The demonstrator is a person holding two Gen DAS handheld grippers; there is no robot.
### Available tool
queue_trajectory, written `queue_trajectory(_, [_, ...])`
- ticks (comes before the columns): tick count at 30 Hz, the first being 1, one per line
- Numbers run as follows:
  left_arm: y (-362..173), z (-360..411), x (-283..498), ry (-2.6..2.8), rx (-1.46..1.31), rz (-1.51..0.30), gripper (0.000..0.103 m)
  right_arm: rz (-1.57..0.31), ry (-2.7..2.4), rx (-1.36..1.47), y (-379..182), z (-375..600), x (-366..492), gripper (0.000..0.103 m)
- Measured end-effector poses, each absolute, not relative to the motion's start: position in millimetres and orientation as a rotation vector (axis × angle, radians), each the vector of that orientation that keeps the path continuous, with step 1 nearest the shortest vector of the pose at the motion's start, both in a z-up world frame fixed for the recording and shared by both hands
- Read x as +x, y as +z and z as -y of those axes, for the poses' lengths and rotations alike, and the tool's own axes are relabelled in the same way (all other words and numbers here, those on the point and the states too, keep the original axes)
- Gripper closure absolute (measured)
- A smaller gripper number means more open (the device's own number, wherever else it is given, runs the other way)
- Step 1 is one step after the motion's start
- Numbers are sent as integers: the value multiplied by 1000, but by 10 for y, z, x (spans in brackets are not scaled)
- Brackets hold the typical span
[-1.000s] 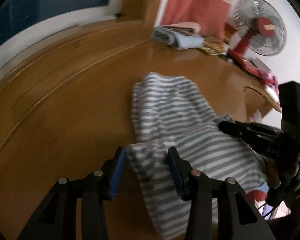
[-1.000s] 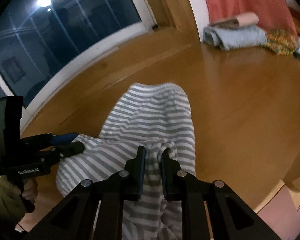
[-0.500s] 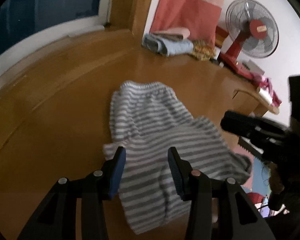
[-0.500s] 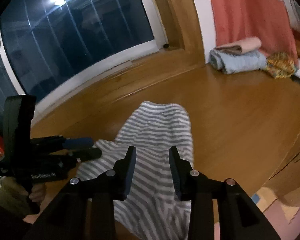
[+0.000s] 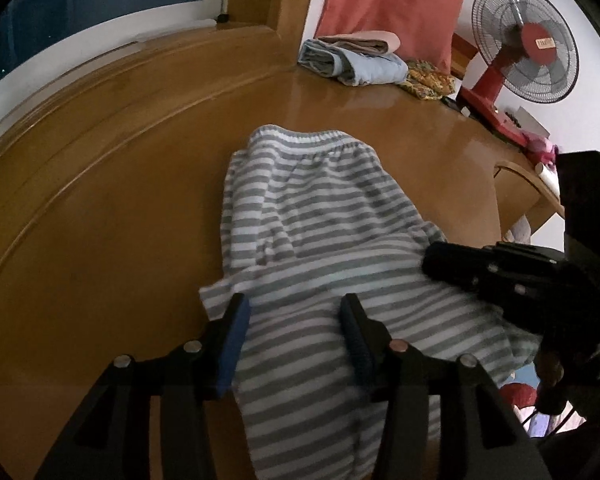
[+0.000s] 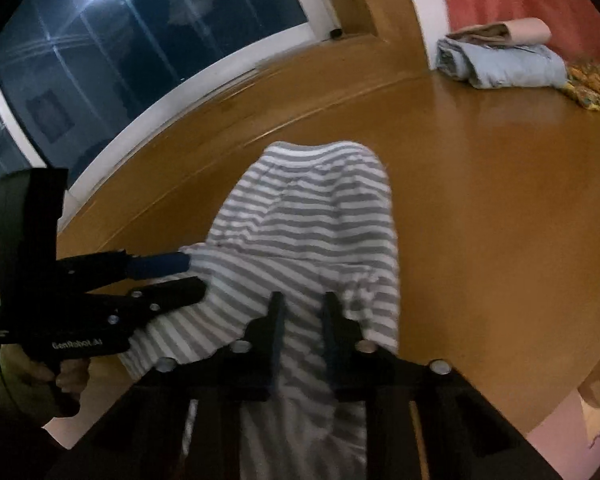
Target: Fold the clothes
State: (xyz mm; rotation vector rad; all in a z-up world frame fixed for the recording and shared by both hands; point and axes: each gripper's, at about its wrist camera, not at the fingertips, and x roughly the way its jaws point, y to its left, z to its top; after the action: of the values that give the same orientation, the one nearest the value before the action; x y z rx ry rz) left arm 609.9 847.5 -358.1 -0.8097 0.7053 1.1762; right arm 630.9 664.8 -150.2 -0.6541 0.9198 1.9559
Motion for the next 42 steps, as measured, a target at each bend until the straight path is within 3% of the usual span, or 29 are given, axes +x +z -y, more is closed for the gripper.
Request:
queue_trajectory(3, [-3469, -8394, 6037, 1201, -824, -689, 57, -906, 1943, -654, -1466, -6637, 6439, 96])
queue_trajectory(12, [-3316, -8176, 6107, 1205, -785, -686, 59, -997, 1934, -598, -1180, -6200, 6817, 85])
queue_trajectory(16, [-3486, -8193, 6187, 1211, -779, -745, 57, -981, 1990, -657, -1188, -5993, 6658, 60])
queue_trajectory(18, [-3548, -8207, 6164, 1222, -789, -752, 49, -924, 1962, -714, -1262, -5985, 6550, 61])
queue_trajectory(19, [-3578, -8214, 6153, 1227, -793, -756, 45, -905, 1949, -733, -1297, -5986, 6518, 83])
queue_trajectory(20, [-3590, -8210, 6139, 1229, -794, -756, 41, -916, 1938, -725, -1322, -6001, 6553, 97])
queue_trajectory(27, [-3483, -8077, 6067, 1219, -793, -745, 40, -950, 1860, -641, -1351, -6042, 6780, 96])
queue_trajectory(31, [-3332, -7825, 5898, 1182, -790, -717, 42, -937, 1831, -612, -1249, -6033, 6754, 89])
queue_trajectory(33, [-3319, -7717, 5798, 1145, -823, -687, 42, -947, 1869, -581, -1171, -5970, 6741, 82])
queue_trajectory(35, [-3352, -7624, 5723, 1081, -876, -631, 42, -935, 1897, -575, -1135, -5927, 6684, 62])
queue_trajectory(37, [-3432, -7598, 5712, 1049, -910, -594, 42, -895, 1902, -599, -1152, -5915, 6597, 60])
queue_trajectory(39, [-3526, -7593, 5729, 1038, -923, -576, 48, -894, 1885, -626, -1233, -5967, 6555, 60])
queue_trajectory(40, [-3578, -7607, 5747, 1024, -937, -576, 68, -895, 1876, -638, -1275, -5994, 6537, 60])
queue_trajectory(41, [-3626, -7622, 5764, 1009, -956, -574, 99, -901, 1867, -645, -1320, -6025, 6529, 60])
queue_trajectory(42, [-3672, -7637, 5781, 994, -976, -572, 98, -904, 1857, -654, -1362, -6053, 6521, 60])
